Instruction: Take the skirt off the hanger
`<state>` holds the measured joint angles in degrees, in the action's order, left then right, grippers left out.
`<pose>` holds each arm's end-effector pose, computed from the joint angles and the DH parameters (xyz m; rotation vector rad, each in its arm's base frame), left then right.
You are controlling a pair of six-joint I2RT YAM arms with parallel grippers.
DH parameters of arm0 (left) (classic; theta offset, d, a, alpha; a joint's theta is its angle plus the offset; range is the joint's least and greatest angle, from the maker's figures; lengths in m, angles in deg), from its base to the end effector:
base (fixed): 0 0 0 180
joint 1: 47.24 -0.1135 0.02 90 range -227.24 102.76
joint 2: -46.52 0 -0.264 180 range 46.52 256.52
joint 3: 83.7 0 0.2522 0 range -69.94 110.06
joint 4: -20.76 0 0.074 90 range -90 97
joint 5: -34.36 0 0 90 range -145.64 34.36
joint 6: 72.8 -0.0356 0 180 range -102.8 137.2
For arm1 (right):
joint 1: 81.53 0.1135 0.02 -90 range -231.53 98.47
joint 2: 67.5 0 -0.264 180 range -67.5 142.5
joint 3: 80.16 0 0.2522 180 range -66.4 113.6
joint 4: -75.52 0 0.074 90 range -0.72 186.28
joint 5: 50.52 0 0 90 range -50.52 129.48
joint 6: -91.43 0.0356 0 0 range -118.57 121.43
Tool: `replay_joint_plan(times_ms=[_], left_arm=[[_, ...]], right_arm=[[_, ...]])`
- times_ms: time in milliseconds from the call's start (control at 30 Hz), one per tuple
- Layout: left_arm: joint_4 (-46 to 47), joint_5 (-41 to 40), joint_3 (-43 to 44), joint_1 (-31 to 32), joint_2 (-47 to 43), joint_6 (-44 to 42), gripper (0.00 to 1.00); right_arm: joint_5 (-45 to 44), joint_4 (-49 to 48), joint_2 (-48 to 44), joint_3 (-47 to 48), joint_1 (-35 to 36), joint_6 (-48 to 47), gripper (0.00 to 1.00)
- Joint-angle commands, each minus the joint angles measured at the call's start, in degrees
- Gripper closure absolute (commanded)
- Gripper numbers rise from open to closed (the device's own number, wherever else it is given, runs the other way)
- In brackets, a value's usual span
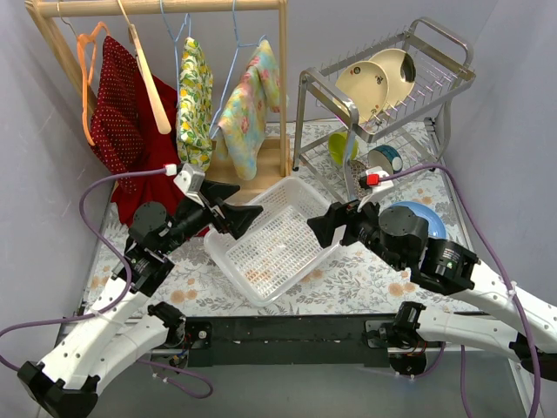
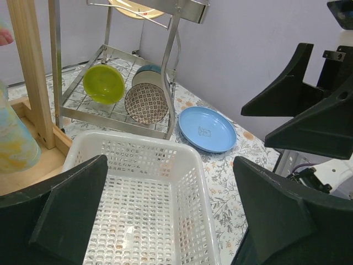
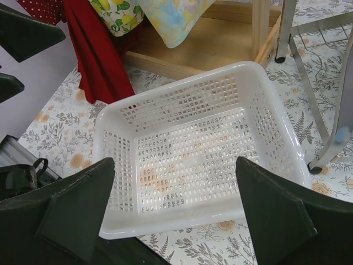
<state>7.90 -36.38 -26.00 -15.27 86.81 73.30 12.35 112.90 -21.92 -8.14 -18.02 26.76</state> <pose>0.1351 -0.0981 0.3682 -0.0487 1.6872 -1.4519 0.0880 0.1403 0.3943 -0.2446 1.7788 0.7136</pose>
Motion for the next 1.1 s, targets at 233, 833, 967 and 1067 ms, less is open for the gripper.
replay_joint_plan(times_ms=[233,833,967,1067], left_arm=[[-13.2,-18.4,19.2,-0.3,7.2,-1.8,0.04],[-38.7,-38.2,73.1,-1.2,48.2,-13.8,0.43],[-37.3,-38.5,70.8,-1.2,48.1,-13.6,0.47],[-37.2,-38.9,70.1,-1.4,48.3,-14.3,0.47]], right_arm=[[-0.5,-1.2,-5.2,0.2,0.2,0.3,0.02],[15.2,-10.9,-13.9,-7.8,0.2,-5.6,0.09],[17.5,-14.1,-16.0,-10.4,0.2,-6.2,0.18],[17.6,-14.8,-16.8,-11.2,0.2,-6.2,0.18]])
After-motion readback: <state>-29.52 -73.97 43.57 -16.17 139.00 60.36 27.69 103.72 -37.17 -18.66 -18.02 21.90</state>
